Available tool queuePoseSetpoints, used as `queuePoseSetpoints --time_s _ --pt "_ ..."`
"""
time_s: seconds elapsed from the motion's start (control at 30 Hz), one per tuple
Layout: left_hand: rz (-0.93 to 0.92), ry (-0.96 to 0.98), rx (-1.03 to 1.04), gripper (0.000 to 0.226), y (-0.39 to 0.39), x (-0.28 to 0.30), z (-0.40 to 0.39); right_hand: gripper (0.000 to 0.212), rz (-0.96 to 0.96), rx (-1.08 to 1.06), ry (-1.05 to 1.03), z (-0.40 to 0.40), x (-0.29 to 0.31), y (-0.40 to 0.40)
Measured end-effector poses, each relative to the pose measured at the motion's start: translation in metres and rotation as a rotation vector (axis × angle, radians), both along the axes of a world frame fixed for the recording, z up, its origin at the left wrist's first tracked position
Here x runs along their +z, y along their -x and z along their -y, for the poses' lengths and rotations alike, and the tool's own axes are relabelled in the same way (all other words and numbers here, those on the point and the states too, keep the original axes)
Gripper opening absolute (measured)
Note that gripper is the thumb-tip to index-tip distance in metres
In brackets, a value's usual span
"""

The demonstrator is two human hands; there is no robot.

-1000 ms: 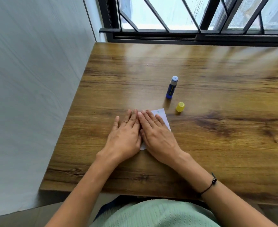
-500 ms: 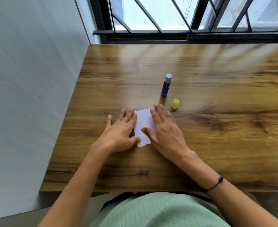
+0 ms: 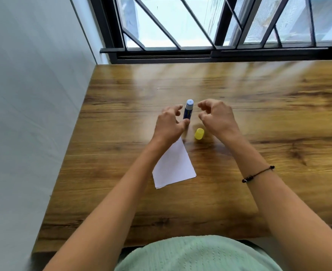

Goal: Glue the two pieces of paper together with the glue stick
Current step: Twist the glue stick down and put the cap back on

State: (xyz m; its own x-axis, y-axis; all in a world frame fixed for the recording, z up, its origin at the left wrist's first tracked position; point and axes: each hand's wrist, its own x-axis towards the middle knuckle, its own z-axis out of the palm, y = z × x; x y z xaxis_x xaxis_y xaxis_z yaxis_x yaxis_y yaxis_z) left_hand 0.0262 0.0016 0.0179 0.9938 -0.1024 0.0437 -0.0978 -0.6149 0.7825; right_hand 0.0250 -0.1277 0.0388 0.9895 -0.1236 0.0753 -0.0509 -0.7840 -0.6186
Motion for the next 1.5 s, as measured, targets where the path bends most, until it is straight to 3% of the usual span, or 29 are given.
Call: queuePoseSetpoints --time_s 0.27,0.47,0.6,0.8,0.93,1.03,1.27,1.43,1.5 --pt "0.097 0.112 0.099 0.019 -0.003 -0.007 0.021 0.03 0.037 0.004 -0.102 -0.012 -0.005 -0.005" --pt "0.126 0.258 0.193 0.018 0.0 0.008 0.012 0.02 0.106 -0.051 -0.311 -0.012 0.004 -0.006" --pt "0.036 0.508 0.128 0.018 -0.001 0.03 -0.002 0.032 0.061 -0.002 -0.438 -0.013 0.01 0.0" --pt "0.012 0.692 0.096 0.008 0.003 0.043 -0.014 0.059 -0.298 0.119 -1.108 -0.026 0.009 0.022" --pt "0.002 0.7 0.13 0.009 0.009 0.045 -0.013 0.051 -0.568 0.115 -1.58 -0.035 0.01 0.026" --pt "0.01 0.652 0.157 0.007 0.011 0.041 -0.012 0.042 -0.602 0.052 -1.802 -0.038 0.009 0.025" --pt "0.073 0.621 0.253 0.013 0.014 0.033 -0.006 0.016 -0.295 -0.06 -1.801 -0.052 0.0 0.028" --pt "0.063 0.62 0.277 0.009 0.01 0.035 -0.002 0.05 -0.505 -0.023 -1.905 -0.044 -0.004 0.024" --pt "0.062 0.616 0.269 0.01 0.012 0.036 -0.003 0.054 -0.566 -0.016 -1.938 -0.044 -0.003 0.024"
